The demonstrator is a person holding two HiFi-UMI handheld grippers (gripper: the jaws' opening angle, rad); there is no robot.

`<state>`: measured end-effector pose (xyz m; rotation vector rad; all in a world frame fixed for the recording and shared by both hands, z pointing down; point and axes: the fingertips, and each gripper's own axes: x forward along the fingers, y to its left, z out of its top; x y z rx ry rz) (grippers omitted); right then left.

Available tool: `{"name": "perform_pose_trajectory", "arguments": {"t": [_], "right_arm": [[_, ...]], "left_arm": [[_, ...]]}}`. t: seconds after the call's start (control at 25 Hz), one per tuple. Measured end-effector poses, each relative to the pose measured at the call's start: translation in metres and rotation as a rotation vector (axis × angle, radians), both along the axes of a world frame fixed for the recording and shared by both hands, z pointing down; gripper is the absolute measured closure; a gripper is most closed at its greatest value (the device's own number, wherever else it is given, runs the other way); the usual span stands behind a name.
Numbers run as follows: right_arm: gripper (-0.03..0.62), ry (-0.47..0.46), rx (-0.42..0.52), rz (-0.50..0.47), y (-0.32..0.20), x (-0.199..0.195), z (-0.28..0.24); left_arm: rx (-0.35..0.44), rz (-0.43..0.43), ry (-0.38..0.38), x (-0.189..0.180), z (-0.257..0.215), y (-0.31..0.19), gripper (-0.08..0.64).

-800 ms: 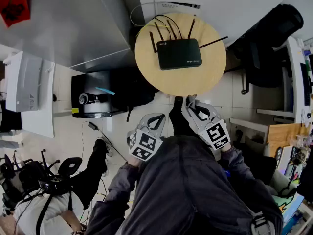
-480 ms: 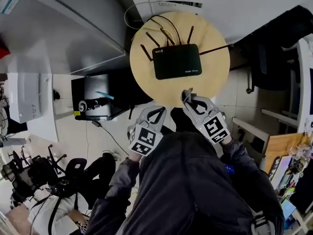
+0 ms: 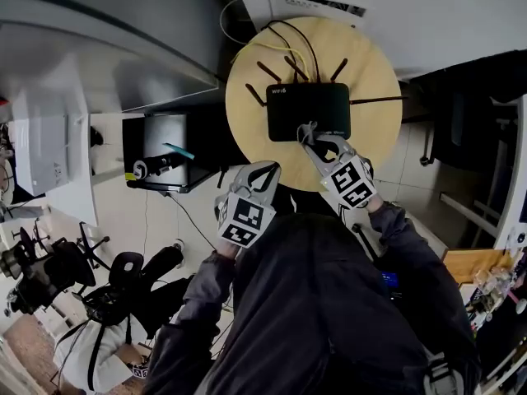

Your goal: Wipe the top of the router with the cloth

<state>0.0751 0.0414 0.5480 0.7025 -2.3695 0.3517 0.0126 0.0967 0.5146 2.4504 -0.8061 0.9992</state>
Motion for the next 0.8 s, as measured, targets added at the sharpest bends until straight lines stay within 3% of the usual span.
{"name": "perform_pose_trajectory", "arguments": {"t": [0.24, 0.44, 0.6, 0.8], "right_arm": [[0.563, 0.063, -0.055, -0.052, -0.057, -0.030, 0.039], [0.563, 0.153, -0.079, -0.148, -0.102, -0.061, 0.071], [0.563, 0.261, -0.084, -0.199, -0.127, -0.073, 0.098], [0.563, 0.292, -0.106, -0.201, -0.138, -0.080, 0.112]], "left_arm": [[0.007, -0.026, 0.013, -0.005, -0.003, -0.016, 0.560], [0.010, -0.095, 0.006, -0.022, -0.005, -0.020, 0.560], [-0.027, -0.141, 0.055, -0.033, -0.004, -0.013, 0.560], [-0.056, -0.191, 0.093, -0.041, -0.001, -0.007, 0.560]]}}
